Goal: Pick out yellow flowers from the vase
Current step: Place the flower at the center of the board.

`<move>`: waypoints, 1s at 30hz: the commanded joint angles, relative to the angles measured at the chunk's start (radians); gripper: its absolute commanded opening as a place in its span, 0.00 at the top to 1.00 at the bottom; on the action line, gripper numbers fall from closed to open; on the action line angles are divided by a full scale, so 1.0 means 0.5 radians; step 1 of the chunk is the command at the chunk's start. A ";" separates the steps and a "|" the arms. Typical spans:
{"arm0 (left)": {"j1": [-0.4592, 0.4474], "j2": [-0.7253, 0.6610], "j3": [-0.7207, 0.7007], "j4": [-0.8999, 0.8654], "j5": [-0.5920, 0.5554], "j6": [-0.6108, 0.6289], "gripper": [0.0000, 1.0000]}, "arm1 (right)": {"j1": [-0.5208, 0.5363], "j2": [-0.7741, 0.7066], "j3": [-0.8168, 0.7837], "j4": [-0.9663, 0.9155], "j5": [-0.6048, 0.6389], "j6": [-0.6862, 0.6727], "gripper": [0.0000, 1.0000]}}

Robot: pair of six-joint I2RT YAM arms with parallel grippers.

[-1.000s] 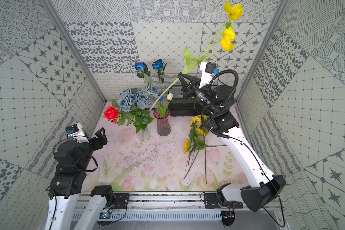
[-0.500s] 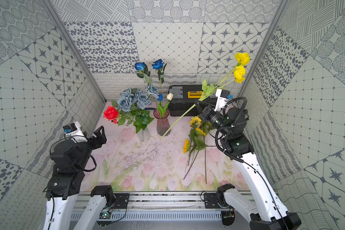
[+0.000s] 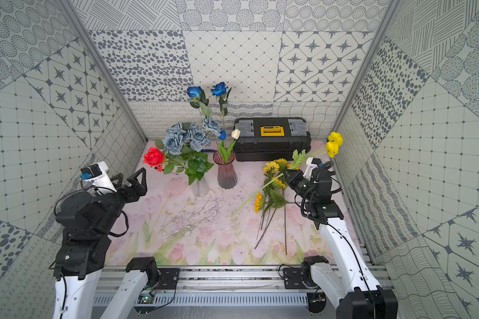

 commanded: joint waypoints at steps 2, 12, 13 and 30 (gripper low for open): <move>-0.008 0.012 -0.006 0.144 0.158 -0.056 0.10 | -0.059 0.218 -0.021 0.065 -0.176 0.077 1.00; -0.006 0.023 -0.012 0.155 0.158 -0.078 0.10 | -0.067 0.813 0.127 0.011 -0.366 -0.104 1.00; -0.007 0.022 -0.012 0.159 0.158 -0.078 0.10 | -0.067 0.859 0.139 0.029 -0.368 -0.106 1.00; -0.009 0.027 0.028 0.128 0.141 -0.041 0.10 | -0.073 1.148 0.292 0.039 -0.403 -0.149 0.69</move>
